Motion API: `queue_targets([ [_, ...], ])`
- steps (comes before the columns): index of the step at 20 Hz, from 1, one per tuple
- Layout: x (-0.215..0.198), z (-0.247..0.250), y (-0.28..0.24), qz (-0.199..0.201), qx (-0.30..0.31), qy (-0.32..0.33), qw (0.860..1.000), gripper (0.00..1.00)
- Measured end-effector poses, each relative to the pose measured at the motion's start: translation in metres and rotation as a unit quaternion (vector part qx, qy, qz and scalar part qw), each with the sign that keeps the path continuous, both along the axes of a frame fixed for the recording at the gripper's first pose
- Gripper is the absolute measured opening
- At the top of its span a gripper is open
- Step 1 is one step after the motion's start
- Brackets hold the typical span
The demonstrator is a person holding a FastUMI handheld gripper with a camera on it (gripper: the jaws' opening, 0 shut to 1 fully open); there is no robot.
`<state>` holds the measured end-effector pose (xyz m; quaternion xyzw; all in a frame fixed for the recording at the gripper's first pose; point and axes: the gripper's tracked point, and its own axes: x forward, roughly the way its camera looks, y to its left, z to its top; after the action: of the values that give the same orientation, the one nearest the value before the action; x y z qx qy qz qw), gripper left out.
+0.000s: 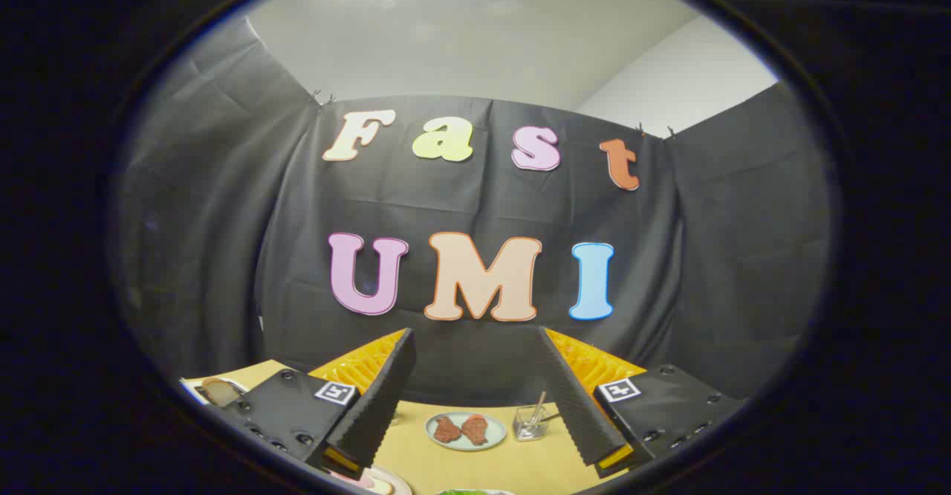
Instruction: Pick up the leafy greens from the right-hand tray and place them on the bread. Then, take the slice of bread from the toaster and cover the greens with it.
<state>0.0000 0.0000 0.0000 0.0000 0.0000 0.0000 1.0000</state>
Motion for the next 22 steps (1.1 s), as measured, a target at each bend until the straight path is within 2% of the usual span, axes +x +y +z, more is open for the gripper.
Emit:
queue_targets([
  [10, -0.004, -0.002, 0.013, 0.015, -0.028, -0.007, 0.999, 1.0],
  [22, 0.005, -0.027, 0.005, 0.005, -0.028, 0.016, 0.999, 1.0],
])
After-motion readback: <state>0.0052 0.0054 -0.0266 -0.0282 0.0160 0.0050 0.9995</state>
